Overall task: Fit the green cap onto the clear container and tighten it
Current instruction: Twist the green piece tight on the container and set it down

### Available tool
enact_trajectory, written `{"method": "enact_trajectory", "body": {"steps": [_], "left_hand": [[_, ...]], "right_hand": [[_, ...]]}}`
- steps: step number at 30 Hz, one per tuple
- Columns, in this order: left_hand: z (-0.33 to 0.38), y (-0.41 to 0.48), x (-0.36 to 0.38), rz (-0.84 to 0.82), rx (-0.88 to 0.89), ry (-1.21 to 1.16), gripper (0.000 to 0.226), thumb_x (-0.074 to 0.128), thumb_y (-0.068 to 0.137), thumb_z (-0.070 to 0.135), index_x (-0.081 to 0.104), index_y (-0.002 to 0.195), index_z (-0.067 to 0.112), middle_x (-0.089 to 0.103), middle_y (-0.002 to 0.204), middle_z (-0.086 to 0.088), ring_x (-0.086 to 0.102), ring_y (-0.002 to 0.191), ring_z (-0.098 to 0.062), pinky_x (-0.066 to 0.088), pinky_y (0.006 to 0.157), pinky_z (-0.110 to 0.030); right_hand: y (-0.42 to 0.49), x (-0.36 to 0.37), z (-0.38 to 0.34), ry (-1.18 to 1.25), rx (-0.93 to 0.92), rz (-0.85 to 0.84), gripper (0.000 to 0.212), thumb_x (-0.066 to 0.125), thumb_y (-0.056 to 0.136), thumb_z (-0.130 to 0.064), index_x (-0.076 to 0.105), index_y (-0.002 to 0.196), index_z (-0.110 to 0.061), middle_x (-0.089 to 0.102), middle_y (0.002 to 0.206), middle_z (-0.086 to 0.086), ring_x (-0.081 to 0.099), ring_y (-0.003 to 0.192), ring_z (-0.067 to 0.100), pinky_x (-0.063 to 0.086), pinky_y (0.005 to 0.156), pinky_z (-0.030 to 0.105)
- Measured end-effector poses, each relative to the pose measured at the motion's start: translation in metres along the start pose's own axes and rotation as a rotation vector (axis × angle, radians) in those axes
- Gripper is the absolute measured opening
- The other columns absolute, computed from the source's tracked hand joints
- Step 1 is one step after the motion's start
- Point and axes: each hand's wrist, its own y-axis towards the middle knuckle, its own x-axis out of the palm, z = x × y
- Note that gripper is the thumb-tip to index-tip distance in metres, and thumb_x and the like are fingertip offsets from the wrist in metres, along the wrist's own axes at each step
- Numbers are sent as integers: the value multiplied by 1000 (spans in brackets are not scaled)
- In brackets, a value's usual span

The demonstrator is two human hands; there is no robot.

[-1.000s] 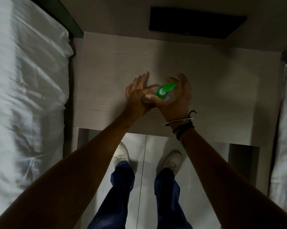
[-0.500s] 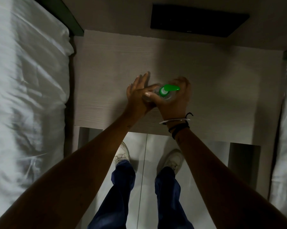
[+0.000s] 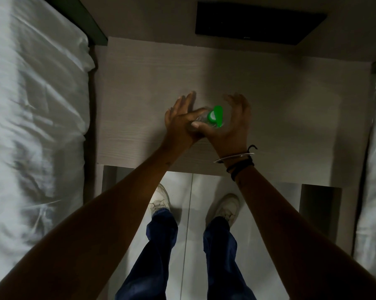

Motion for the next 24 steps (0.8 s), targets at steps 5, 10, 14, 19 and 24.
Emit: {"method": "enact_trajectory", "body": {"steps": [5, 10, 14, 19, 24], "left_hand": [[-5, 0, 3, -2, 5, -44, 60, 71, 73, 50, 56, 126, 28, 22, 156, -9, 12, 144, -34, 7, 111, -59], [-2, -1, 2, 7, 15, -76, 58, 72, 72, 48, 58, 123, 24, 25, 155, -12, 14, 143, -37, 8, 110, -60], [3, -2, -1, 4, -3, -62, 59, 63, 69, 52, 62, 118, 20, 29, 153, -15, 18, 141, -40, 12, 108, -62], [-3, 0, 4, 6, -11, -75, 56, 66, 72, 53, 61, 119, 23, 25, 155, -9, 14, 143, -34, 7, 110, -56], [1, 0, 1, 4, -8, -73, 56, 72, 72, 46, 60, 121, 23, 25, 155, -12, 14, 143, -37, 9, 110, -59]], "right_hand": [[-1, -6, 10, 39, -77, -55, 41, 84, 67, -24, 69, 102, -9, 47, 139, 20, 42, 129, 33, 37, 108, 43], [4, -3, 0, -4, -43, 30, 49, 89, 55, -26, 61, 86, -1, 59, 116, 19, 53, 112, 33, 44, 96, 50], [5, -2, 0, -32, -42, 29, 68, 89, 51, -46, 59, 94, -3, 56, 119, 20, 51, 114, 31, 45, 96, 45], [-1, -10, 10, -52, -134, -77, 47, 82, 69, -33, 64, 107, -13, 48, 138, 17, 42, 128, 33, 37, 106, 48], [5, -12, -2, -98, -81, 15, 47, 86, 56, -40, 65, 81, -7, 62, 119, 13, 53, 114, 32, 43, 95, 52]]}}
